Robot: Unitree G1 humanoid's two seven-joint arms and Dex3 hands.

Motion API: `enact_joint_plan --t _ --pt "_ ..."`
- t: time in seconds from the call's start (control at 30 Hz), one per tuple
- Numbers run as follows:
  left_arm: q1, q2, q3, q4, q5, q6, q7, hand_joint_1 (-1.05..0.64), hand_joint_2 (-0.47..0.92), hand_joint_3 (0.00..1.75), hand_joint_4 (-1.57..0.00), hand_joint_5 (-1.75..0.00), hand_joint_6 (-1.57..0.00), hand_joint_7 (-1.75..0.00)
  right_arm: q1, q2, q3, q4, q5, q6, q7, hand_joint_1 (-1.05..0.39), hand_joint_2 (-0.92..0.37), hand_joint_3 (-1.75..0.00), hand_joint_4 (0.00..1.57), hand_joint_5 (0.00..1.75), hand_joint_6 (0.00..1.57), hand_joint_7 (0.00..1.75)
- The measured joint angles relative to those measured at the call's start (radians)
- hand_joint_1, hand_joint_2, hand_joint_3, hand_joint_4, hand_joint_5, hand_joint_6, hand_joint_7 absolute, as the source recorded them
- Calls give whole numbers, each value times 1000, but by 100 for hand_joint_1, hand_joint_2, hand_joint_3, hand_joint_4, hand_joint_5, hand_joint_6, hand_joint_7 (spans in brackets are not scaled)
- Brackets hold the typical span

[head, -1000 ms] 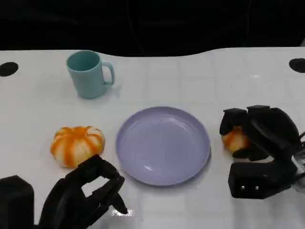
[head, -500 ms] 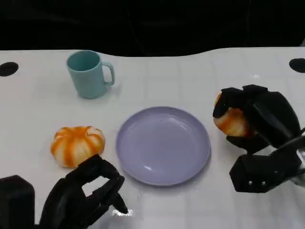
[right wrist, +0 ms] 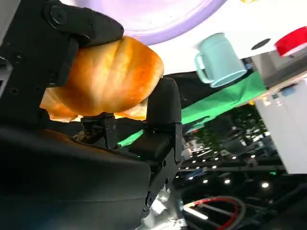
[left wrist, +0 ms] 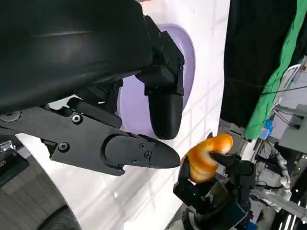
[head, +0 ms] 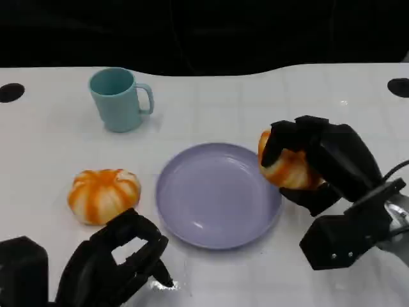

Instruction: Grasp the bread from the table and place it into the plate.

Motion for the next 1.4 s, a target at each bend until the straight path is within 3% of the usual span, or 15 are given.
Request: enact_joint_plan --t 0.1,0.53,0.6,0.77,0.8,0.87,0.93,1.0,1.1,1.2,1.4 --pt "-1 0 -2 -1 1 0 0 -53 92 19 -70 -175 -48 -170 -41 30 12 18 -19 -11 2 -10 -21 -141 101 175 75 175" --pt "13 0 -17 -25 5 0 4 -55 92 19 -69 -175 -49 -168 -104 126 73 145 -63 -25 -6 -8 -22 -142 101 175 77 172" --pt "24 0 -17 -27 5 0 4 -54 92 21 -69 -175 -49 -168 -107 139 80 159 -69 -27 -8 -9 -22 -143 101 175 82 159" --pt "30 0 -19 -32 5 0 5 -54 92 21 -68 -175 -48 -167 -115 161 84 213 -65 -62 -5 -7 -27 -139 98 175 85 151" --pt "30 0 -21 -35 5 0 5 -54 92 21 -68 -175 -48 -167 -117 164 84 225 -61 -72 -2 -7 -29 -137 96 175 87 142" --pt "30 -1 -23 -38 5 0 5 -54 92 21 -69 -175 -50 -166 -126 168 84 249 -57 -89 12 -8 -37 -123 93 159 94 103" --pt "29 -2 -24 -38 5 0 6 -54 92 20 -69 -175 -50 -165 -136 169 84 266 -53 -90 34 -14 -52 -82 89 125 93 68" --pt "29 -2 -24 -38 5 0 6 -54 92 20 -68 -175 -50 -164 -140 170 84 270 -47 -90 52 -20 -65 -53 82 107 91 44" --pt "28 -2 -24 -38 5 0 6 -54 92 21 -67 -175 -49 -164 -141 172 84 270 -44 -79 81 -36 -86 -22 56 74 73 17" --pt "28 -3 -25 -38 5 0 6 -54 92 21 -67 -175 -49 -163 -145 169 94 262 -55 -36 123 -51 -91 -19 32 55 55 4" --pt "30 -4 -26 -42 5 0 6 -55 92 20 -67 -175 -49 -163 -144 151 104 193 -58 34 223 -67 -92 -26 8 44 35 0"
